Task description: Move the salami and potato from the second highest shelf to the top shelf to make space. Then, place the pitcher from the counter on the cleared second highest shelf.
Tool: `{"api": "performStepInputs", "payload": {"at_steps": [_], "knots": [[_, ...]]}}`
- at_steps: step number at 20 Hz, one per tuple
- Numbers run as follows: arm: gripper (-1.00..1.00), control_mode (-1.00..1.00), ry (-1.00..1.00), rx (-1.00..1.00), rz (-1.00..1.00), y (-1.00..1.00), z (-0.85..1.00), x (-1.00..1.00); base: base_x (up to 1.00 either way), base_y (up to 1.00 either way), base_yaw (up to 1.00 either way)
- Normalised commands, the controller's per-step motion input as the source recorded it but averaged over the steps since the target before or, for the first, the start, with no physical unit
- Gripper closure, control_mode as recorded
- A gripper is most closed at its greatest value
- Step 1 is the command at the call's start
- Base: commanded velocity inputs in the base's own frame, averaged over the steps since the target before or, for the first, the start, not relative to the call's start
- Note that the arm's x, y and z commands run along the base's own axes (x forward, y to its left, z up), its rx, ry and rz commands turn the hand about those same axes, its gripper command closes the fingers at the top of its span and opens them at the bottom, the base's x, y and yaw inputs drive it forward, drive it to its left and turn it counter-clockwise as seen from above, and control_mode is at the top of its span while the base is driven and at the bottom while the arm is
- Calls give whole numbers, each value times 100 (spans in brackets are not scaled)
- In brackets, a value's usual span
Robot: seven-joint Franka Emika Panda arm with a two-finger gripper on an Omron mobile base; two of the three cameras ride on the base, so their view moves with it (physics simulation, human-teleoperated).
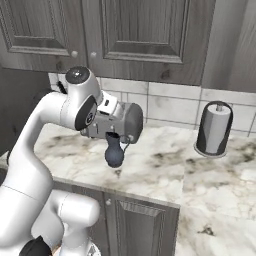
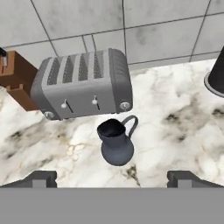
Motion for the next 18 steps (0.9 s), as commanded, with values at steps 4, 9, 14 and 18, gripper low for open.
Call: {"api": "performStepInputs", "payload": {"at_steps": [4, 9, 14, 18], "knots": [[-100, 100, 0, 0, 0, 0, 0, 0, 21, -44, 6], [-100, 100, 0, 0, 0, 0, 0, 0, 17, -42, 7], [-100, -100, 0, 0, 7, -8, -36, 21, 4, -6, 2], [-100, -100, 0, 0, 1, 0, -13, 27, 0, 0, 0]]}}
